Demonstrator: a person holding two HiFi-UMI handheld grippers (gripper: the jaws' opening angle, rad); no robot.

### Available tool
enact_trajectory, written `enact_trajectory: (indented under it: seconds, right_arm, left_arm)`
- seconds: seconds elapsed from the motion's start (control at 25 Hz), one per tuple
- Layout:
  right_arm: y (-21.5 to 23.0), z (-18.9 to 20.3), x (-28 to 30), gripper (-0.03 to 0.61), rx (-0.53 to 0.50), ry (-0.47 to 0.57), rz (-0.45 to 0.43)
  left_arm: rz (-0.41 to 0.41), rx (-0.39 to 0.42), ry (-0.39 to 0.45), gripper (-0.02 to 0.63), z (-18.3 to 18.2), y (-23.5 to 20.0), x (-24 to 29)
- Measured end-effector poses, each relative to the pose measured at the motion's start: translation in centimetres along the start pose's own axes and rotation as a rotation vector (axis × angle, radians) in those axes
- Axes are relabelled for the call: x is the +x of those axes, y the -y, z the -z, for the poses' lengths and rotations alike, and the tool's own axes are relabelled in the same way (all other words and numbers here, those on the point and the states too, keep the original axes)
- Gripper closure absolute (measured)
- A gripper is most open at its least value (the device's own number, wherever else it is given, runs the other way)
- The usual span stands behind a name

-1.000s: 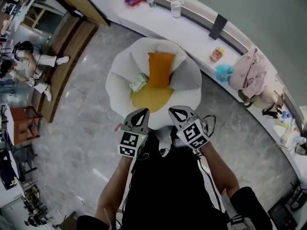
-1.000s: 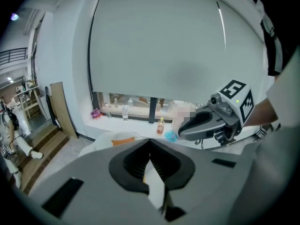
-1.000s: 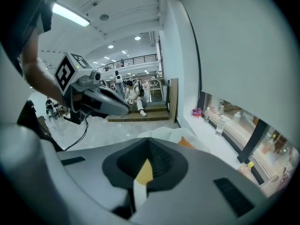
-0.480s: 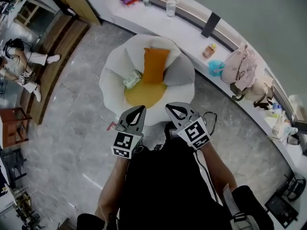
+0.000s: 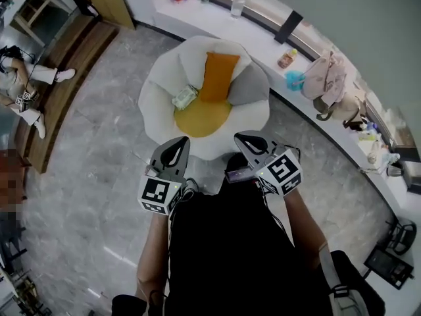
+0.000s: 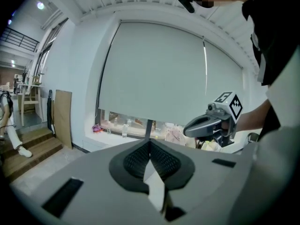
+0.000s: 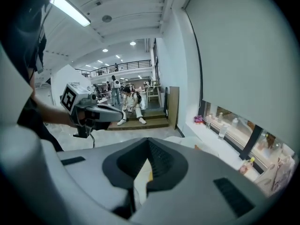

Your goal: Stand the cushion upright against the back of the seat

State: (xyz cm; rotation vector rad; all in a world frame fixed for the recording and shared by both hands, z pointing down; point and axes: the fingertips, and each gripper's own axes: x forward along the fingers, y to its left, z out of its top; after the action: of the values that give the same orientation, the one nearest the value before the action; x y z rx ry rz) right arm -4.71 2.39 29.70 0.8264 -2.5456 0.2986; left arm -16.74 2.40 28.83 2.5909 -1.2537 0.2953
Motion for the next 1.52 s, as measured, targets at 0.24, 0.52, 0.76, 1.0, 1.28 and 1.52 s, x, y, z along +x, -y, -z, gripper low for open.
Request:
enact_trajectory:
  seconds: [0.24, 0.52, 0.76, 1.0, 1.28, 1.52]
  right_arm:
    - [-6.6, -1.1, 0.0, 0.563, 0.057, 0.011, 0.058]
    - [-12.5, -1.1, -2.0, 0.563, 0.118, -0.005, 0.128]
    - [-13.9, 1.1, -5.5, 0.563, 0.199, 0.01, 0.154]
    - [-14.4, 2.2, -9.4, 0.563, 0.2, 0.062, 0.096]
    - [-14.4, 4.8, -16.6, 0.563, 0.206, 0.126, 0.047]
    - [-13.0, 8.8, -22.1, 0.563, 0.246, 0.139, 0.029]
  left_arm:
    - [0.067, -0.051, 0.003, 0.601, 2.3, -0.1, -7.2]
    - [0.203, -0.063, -0.021, 0.601, 3.8, 2.6, -12.5]
    - [0.269, -0.108, -0.042, 0.6, 4.6, 6.7, -13.2]
    - [0.319, -0.079, -0.065, 0.601, 4.4, 12.3, -12.6]
    - [0.31, -0.095, -0.063, 0.6, 3.0, 19.8, -10.3]
    - [0.293, -0.11, -0.081, 0.601, 3.8, 26.1, -9.2]
